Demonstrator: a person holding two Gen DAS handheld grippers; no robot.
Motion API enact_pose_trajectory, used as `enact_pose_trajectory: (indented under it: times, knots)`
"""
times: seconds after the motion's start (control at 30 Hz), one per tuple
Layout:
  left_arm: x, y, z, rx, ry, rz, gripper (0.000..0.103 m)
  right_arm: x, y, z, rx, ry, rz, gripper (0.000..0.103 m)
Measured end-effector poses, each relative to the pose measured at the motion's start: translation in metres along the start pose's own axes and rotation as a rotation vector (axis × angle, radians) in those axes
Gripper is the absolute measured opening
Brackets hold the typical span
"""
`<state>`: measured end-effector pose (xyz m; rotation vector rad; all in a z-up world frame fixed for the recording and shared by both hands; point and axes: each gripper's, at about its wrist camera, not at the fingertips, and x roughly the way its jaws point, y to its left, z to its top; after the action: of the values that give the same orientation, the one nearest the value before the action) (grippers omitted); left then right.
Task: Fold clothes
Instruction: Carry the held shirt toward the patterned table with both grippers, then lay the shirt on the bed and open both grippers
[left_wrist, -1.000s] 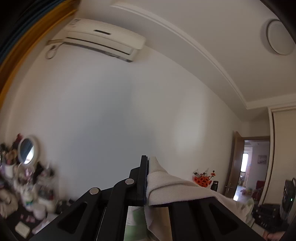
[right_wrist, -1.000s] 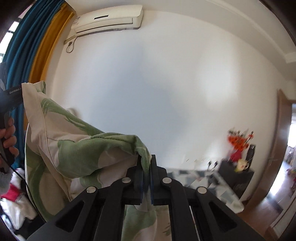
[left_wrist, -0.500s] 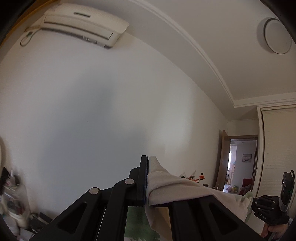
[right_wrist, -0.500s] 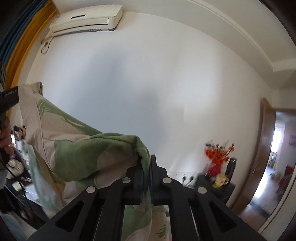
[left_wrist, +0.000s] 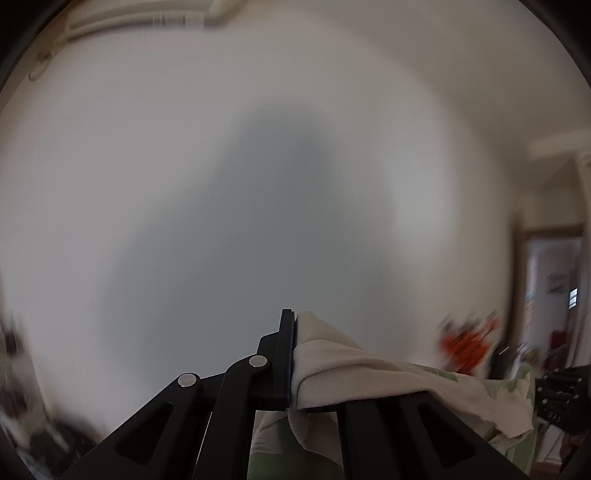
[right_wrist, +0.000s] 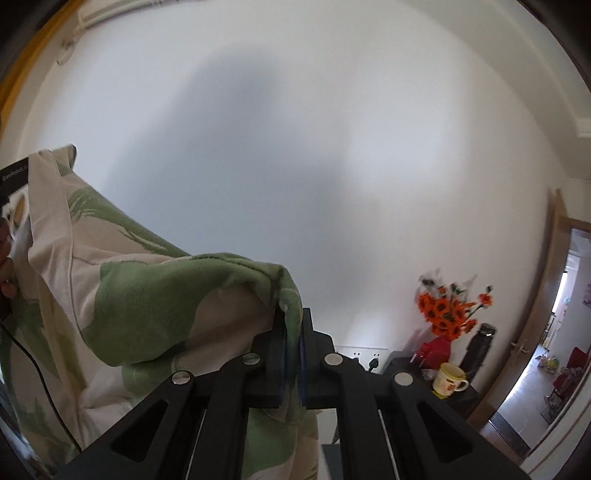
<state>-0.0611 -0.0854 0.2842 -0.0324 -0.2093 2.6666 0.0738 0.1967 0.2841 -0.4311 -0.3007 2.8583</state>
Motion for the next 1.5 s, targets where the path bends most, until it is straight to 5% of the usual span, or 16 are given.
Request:
enact_pose_trajectory:
  times: [0.13,0.27,0.37,0.4,0.5,0.57,0.67,0.8,0.93,0.97,1.07,1.13,1.2,1.3,1.4,1.5]
  knots:
    - [0.109,0.007,-0.074,-0.051,0.247,0.120,0.004,0.133,-0.023,-0.025,-0.034,0.157,0.066,0.005]
    - [0.188,0.019,-0.165,-0.006,0.477,0.255,0.004,0.247,-0.004,-0.076,-0.114,0.305,0.126,0.005]
    - [0.227,0.023,-0.239,0.032,0.706,0.276,0.006,0.321,0.012,-0.126,-0.111,0.449,0.189,0.005]
    - [0.232,0.025,-0.266,0.017,0.799,0.267,0.007,0.334,0.021,-0.139,-0.113,0.485,0.205,0.005]
    - [0.251,0.041,-0.329,-0.243,1.128,0.096,0.010,0.368,0.045,-0.183,-0.142,0.604,0.232,0.006]
    - [0.258,0.040,-0.353,-0.318,1.268,0.043,0.010,0.393,0.048,-0.207,-0.150,0.699,0.268,0.015]
    - [0.247,0.033,-0.353,-0.164,1.292,0.088,0.012,0.426,0.049,-0.241,-0.193,0.858,0.287,0.060]
    - [0.239,0.048,-0.331,-0.119,1.300,0.069,0.013,0.439,0.039,-0.273,-0.287,0.997,0.266,0.062]
    - [0.237,0.070,-0.305,-0.078,1.261,0.045,0.015,0.429,0.002,-0.255,-0.014,0.993,0.374,0.062]
    - [0.231,0.074,-0.295,-0.090,1.240,0.038,0.015,0.424,-0.013,-0.247,0.137,0.973,0.455,0.062]
    - [0.210,0.090,-0.266,-0.260,1.155,-0.049,0.018,0.411,-0.048,-0.231,0.504,0.912,0.597,0.063]
    - [0.196,0.099,-0.250,-0.359,1.096,-0.103,0.023,0.396,-0.049,-0.221,0.553,0.891,0.593,0.063]
    - [0.178,0.106,-0.238,-0.372,1.037,-0.115,0.032,0.371,-0.030,-0.208,0.475,0.863,0.616,0.063]
    - [0.132,0.123,-0.239,-0.260,0.994,-0.054,0.058,0.318,0.020,-0.200,0.288,0.829,0.686,0.063]
    - [0.078,0.141,-0.276,-0.090,1.066,0.082,0.059,0.275,0.070,-0.214,0.148,0.829,0.719,0.063]
    - [0.021,0.155,-0.320,-0.056,1.145,0.129,0.059,0.250,0.106,-0.234,0.131,0.864,0.738,0.063]
